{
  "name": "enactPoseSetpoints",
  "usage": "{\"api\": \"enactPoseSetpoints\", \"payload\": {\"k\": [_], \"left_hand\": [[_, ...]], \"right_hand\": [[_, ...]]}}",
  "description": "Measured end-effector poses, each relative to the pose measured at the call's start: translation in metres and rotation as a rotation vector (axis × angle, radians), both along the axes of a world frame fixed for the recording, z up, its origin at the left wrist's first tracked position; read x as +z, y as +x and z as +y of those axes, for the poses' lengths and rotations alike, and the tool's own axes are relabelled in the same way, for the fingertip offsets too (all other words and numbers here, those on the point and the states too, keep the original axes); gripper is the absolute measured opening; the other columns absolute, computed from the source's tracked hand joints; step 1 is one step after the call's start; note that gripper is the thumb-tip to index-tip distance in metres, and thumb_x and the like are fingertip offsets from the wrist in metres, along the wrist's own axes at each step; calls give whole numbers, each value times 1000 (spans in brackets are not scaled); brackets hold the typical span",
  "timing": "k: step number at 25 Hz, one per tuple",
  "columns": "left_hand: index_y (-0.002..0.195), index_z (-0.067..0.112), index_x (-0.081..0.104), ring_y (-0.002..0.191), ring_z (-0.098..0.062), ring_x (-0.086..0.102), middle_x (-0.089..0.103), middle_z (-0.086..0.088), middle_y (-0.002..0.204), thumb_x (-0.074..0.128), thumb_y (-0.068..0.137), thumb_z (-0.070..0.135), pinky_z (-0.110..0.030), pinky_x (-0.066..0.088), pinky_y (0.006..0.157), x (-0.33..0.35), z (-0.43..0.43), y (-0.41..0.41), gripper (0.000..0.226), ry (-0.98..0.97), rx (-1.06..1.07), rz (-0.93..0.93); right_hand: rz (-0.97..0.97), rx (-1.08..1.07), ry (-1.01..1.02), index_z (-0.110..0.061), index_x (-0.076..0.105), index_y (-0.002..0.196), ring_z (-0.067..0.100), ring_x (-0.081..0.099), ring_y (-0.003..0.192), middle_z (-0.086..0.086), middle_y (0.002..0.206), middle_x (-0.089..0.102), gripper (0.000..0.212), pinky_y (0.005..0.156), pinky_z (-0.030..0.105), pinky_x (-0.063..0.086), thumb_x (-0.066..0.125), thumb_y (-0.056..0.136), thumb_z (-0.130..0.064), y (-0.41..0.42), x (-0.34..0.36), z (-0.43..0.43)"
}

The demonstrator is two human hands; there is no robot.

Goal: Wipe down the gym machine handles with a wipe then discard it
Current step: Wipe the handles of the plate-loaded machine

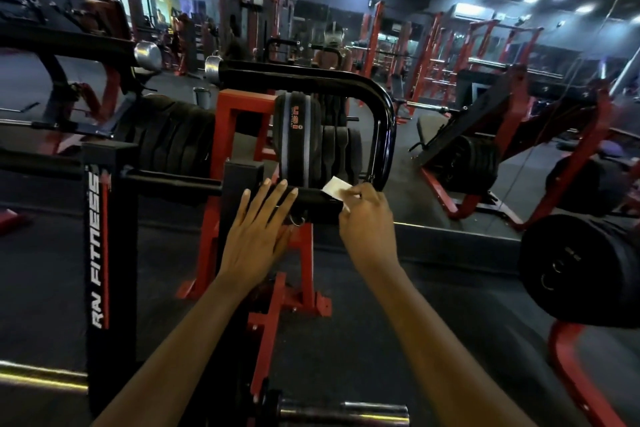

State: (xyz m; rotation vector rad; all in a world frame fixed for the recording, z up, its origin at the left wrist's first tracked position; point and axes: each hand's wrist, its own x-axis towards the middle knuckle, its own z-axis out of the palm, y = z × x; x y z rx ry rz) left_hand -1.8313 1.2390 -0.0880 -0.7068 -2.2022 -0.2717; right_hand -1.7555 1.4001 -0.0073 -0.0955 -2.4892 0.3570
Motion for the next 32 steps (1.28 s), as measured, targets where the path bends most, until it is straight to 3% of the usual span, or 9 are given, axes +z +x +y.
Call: {"api": "enactPoseSetpoints", "payload": {"k": [2,4,6,9,13,17,24,29,32], "left_hand": [[146,15,19,143,-21,13,27,-9,152,30,96,39,-40,2,118,-3,-8,1,56,-10,-14,-23],[146,15,16,143,-20,14,26,-9,152,27,98,40,-39,4,118,-1,-13,3,55,17,-68,-52],[145,14,18,143,-18,15,29,-9,151,20,100,41,-37,4,119,2,-19,10,52,75,-132,-81],[143,12,26,142,-16,17,33,-9,149,35,95,29,-34,2,119,2,-34,21,52,144,-118,-93],[142,14,32,142,-16,21,35,-6,148,35,94,31,-30,1,119,0,-56,32,51,220,-49,-138],[141,16,35,141,-15,23,37,-3,147,30,96,38,-29,2,119,-7,-66,48,51,220,-70,-215],[139,18,40,139,-12,26,39,0,146,22,93,51,-26,3,117,-45,-58,95,59,155,-135,-425],[143,23,31,141,-8,20,30,5,150,11,83,67,-20,-1,114,-92,-10,113,77,27,-253,-676],[144,23,30,141,-13,23,31,3,150,10,77,64,-19,-2,111,-111,41,113,81,-98,-319,-766]], "right_hand": [[-19,29,-18,-7,51,129,21,46,116,9,130,47,37,95,25,41,48,92,-8,-3,-9,-18],[9,67,-53,-6,50,129,23,47,115,11,128,47,37,94,26,42,49,92,-7,-8,-14,-33],[42,130,-75,-5,53,125,24,50,111,12,124,49,35,91,29,47,50,90,-4,-13,-19,-48],[21,237,-165,-3,56,118,24,53,102,11,115,53,29,84,35,51,50,90,-3,-23,-22,-68],[-20,384,-265,-6,61,115,17,57,99,5,112,57,28,81,12,39,52,89,-5,-29,-18,-66],[42,448,-311,-8,67,109,15,61,95,5,110,62,27,83,10,41,59,84,-2,-10,-22,-58],[-176,369,-265,-16,71,104,8,59,89,1,105,66,27,76,6,39,62,81,-5,33,-56,-13],[-332,212,-317,-16,70,106,19,62,95,5,106,65,29,84,23,46,60,81,-4,70,-97,38],[-365,76,-338,-16,70,105,21,62,95,6,106,65,29,86,32,49,59,81,-5,96,-118,86]]}}
